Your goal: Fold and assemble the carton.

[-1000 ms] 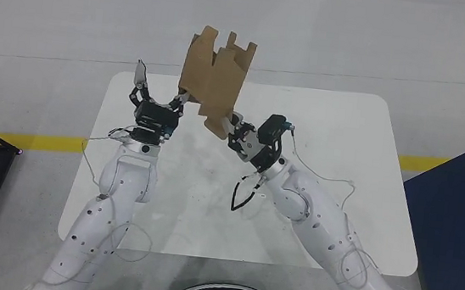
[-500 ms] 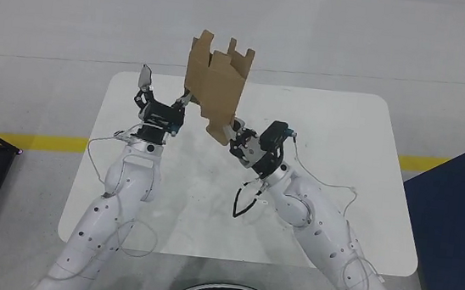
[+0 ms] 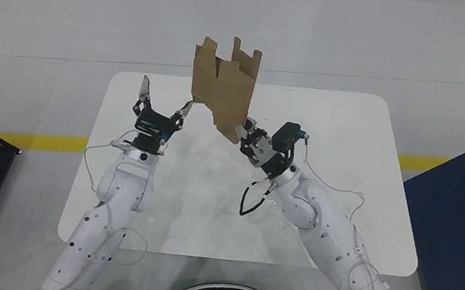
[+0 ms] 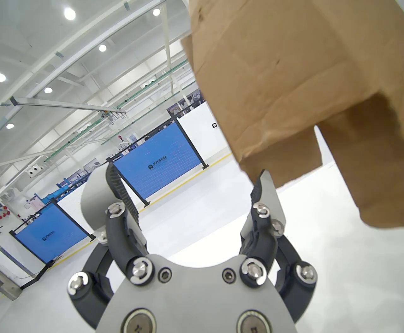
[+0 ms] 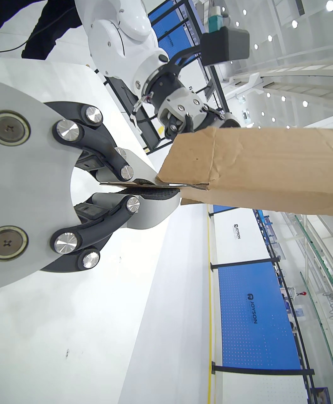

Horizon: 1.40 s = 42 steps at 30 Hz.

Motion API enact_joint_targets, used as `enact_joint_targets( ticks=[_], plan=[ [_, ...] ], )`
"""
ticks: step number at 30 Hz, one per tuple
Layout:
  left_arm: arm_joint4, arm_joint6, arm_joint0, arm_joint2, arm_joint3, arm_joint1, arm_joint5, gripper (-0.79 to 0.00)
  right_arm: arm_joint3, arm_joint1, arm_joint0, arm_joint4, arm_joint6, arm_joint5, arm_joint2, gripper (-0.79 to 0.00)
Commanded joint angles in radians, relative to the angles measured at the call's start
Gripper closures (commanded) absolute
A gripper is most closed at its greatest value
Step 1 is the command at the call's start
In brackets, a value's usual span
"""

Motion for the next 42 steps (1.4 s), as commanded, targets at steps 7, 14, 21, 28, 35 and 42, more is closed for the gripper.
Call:
enact_joint_targets(
  ticks=[7, 14, 21, 28, 35, 42],
  plan=[
    [0.114, 0.092, 0.1, -0.014, -0.082, 0.009, 0.024, -0.785, 0.027, -0.001, 0.007, 0.026, 0.021, -0.014, 0.011, 0.0],
    [0.215, 0.148, 0.119, 0.041, -0.139, 0.008, 0.034, -0.785, 0.06, -0.009, 0.032, 0.045, 0.024, -0.019, -0.001, 0.0],
    [0.404, 0.172, 0.069, 0.113, -0.125, 0.0, 0.147, -0.785, 0.056, -0.01, 0.027, 0.043, 0.02, -0.02, 0.004, 0.0],
    [0.575, 0.108, -0.021, 0.165, -0.03, -0.017, 0.289, -0.785, 0.04, -0.009, 0.009, 0.037, 0.016, -0.018, 0.017, 0.0],
    [0.629, 0.101, -0.032, 0.173, -0.013, -0.016, 0.219, -0.785, 0.03, -0.008, -0.001, 0.037, 0.019, -0.016, 0.027, 0.0],
    [0.665, 0.134, -0.001, 0.15, -0.022, -0.005, 0.164, -0.785, 0.03, -0.01, -0.002, 0.04, 0.02, -0.016, 0.029, 0.0]
  ],
)
